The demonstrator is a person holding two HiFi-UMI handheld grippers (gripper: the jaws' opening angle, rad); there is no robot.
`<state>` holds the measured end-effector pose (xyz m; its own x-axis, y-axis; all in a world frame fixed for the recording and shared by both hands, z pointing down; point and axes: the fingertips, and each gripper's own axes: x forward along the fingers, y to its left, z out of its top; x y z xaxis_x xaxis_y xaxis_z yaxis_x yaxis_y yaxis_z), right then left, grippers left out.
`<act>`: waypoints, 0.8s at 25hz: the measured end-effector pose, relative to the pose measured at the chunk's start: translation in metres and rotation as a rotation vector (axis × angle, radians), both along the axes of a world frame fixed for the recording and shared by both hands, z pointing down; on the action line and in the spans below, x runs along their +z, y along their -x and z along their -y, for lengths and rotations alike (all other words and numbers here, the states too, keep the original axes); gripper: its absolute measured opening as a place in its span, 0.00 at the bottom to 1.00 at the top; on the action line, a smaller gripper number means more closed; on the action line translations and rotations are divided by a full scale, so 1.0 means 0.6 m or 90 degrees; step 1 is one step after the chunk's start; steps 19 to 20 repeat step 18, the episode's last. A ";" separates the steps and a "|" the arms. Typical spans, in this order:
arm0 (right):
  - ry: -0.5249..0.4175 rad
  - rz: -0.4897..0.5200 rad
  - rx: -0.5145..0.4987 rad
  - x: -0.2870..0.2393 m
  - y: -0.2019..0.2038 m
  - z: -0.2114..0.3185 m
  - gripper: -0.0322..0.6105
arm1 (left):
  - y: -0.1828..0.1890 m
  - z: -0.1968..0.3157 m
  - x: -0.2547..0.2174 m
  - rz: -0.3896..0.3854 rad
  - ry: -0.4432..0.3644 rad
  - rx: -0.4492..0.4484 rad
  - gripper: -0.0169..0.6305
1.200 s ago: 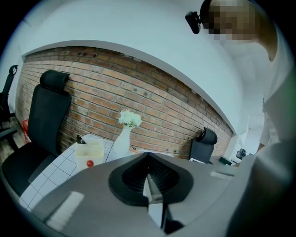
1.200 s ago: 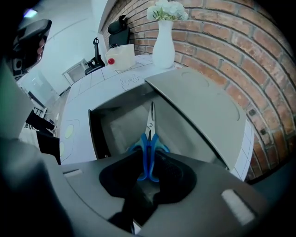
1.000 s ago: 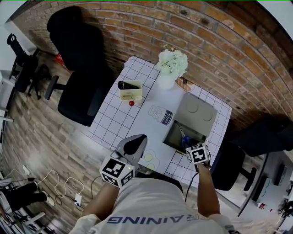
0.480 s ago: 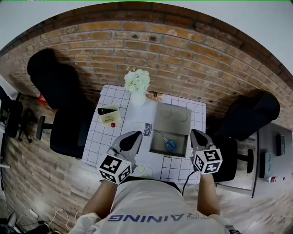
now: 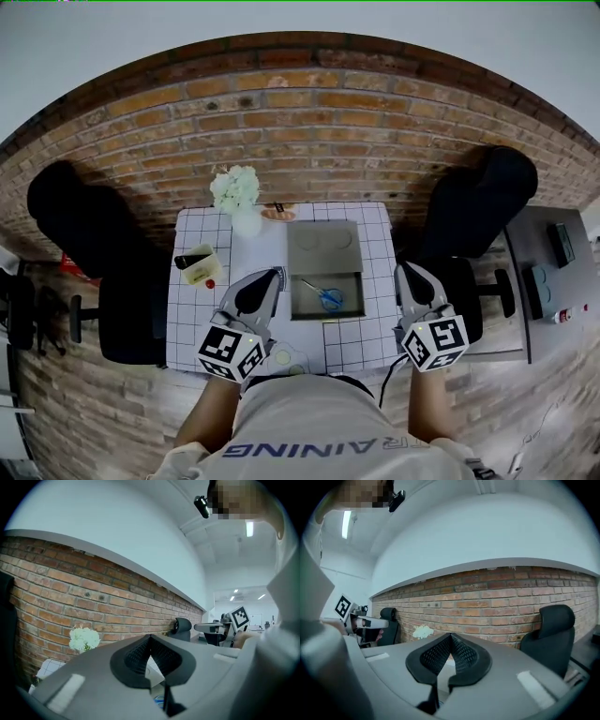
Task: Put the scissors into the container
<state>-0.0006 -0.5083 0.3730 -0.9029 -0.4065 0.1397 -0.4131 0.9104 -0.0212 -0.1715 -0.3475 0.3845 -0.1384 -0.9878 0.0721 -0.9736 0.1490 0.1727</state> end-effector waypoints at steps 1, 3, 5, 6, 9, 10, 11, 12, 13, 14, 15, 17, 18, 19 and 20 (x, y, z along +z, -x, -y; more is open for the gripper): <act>0.002 0.001 0.001 0.000 -0.002 -0.002 0.08 | -0.003 0.002 0.000 0.001 0.001 0.004 0.03; 0.006 0.002 -0.001 0.001 -0.003 -0.007 0.07 | -0.005 0.005 -0.001 -0.001 0.001 0.009 0.03; 0.008 0.002 -0.004 0.003 0.000 -0.012 0.07 | -0.007 0.006 -0.002 -0.003 0.001 0.013 0.03; 0.009 0.002 -0.006 0.004 0.002 -0.014 0.08 | -0.007 0.005 -0.002 -0.003 0.003 0.015 0.03; 0.012 0.003 -0.013 0.006 0.007 -0.021 0.08 | -0.007 -0.001 0.001 -0.004 0.009 0.016 0.03; 0.013 0.004 -0.015 0.007 0.010 -0.022 0.08 | -0.007 -0.004 0.002 -0.007 0.010 0.015 0.03; 0.014 0.005 -0.017 0.007 0.012 -0.024 0.08 | -0.005 -0.006 0.002 -0.009 0.010 0.014 0.03; 0.015 0.006 -0.019 0.007 0.015 -0.025 0.08 | -0.003 -0.008 0.003 -0.012 0.011 0.012 0.03; 0.016 0.007 -0.022 0.007 0.017 -0.026 0.08 | -0.001 -0.010 0.002 -0.013 0.011 0.008 0.03; 0.017 0.006 -0.024 0.007 0.020 -0.027 0.08 | 0.003 -0.011 0.002 -0.013 0.010 0.003 0.03; 0.017 0.005 -0.027 0.008 0.023 -0.029 0.08 | 0.006 -0.012 0.001 -0.012 0.009 -0.003 0.03; 0.016 0.001 -0.032 0.009 0.029 -0.030 0.08 | 0.014 -0.011 -0.002 -0.012 0.005 -0.012 0.03; 0.015 -0.001 -0.035 0.010 0.032 -0.031 0.08 | 0.018 -0.011 -0.004 -0.011 0.003 -0.015 0.03; 0.015 -0.001 -0.035 0.010 0.032 -0.031 0.08 | 0.018 -0.011 -0.004 -0.011 0.003 -0.015 0.03; 0.015 -0.001 -0.035 0.010 0.032 -0.031 0.08 | 0.018 -0.011 -0.004 -0.011 0.003 -0.015 0.03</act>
